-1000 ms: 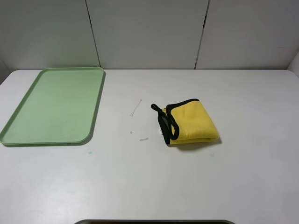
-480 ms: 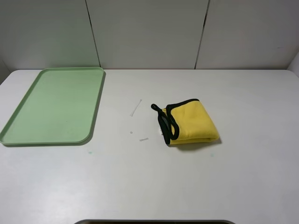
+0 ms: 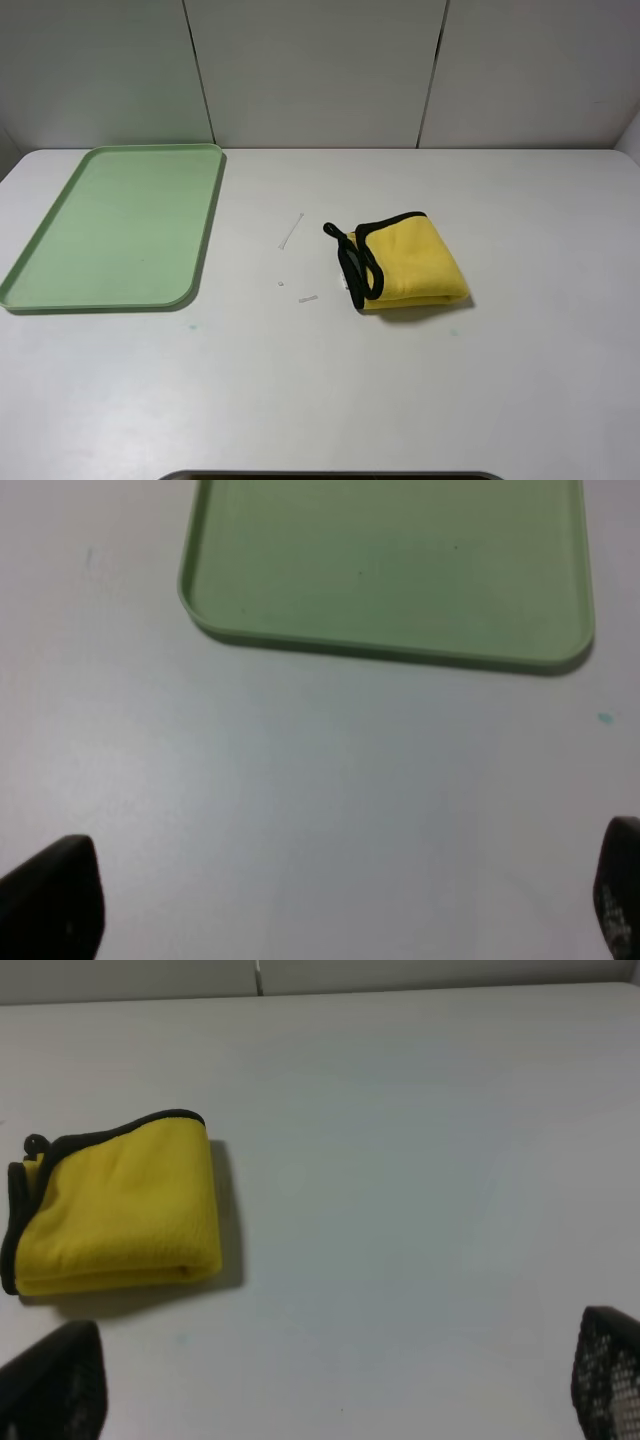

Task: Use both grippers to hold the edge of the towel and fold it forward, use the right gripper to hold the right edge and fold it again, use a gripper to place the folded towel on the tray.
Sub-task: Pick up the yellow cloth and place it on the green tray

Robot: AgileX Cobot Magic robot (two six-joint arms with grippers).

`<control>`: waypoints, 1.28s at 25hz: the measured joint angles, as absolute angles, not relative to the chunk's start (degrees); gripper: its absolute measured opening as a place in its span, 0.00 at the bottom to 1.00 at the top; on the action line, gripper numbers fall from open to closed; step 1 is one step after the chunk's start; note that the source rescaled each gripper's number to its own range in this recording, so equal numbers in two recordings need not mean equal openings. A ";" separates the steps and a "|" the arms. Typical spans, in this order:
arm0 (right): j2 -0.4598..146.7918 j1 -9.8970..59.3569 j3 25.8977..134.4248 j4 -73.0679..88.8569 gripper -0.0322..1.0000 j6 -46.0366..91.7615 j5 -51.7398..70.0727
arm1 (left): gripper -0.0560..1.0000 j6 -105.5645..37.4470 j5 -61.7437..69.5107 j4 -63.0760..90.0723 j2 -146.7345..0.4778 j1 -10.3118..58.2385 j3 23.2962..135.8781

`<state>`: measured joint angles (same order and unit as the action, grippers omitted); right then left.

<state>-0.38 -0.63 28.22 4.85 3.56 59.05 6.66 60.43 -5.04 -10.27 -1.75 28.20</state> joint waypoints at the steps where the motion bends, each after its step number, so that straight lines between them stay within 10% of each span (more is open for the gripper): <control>1: -0.38 -0.63 28.22 4.85 1.00 3.56 59.05 | 0.98 6.66 60.43 -5.04 -10.27 -1.75 28.20; 32: -0.38 -0.63 28.22 4.85 1.00 3.56 59.05 | 1.00 2.01 56.81 -1.14 -38.83 0.26 44.54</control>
<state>-0.38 -0.63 28.22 4.85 3.56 59.05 2.01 56.81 -1.14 -38.83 0.26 44.54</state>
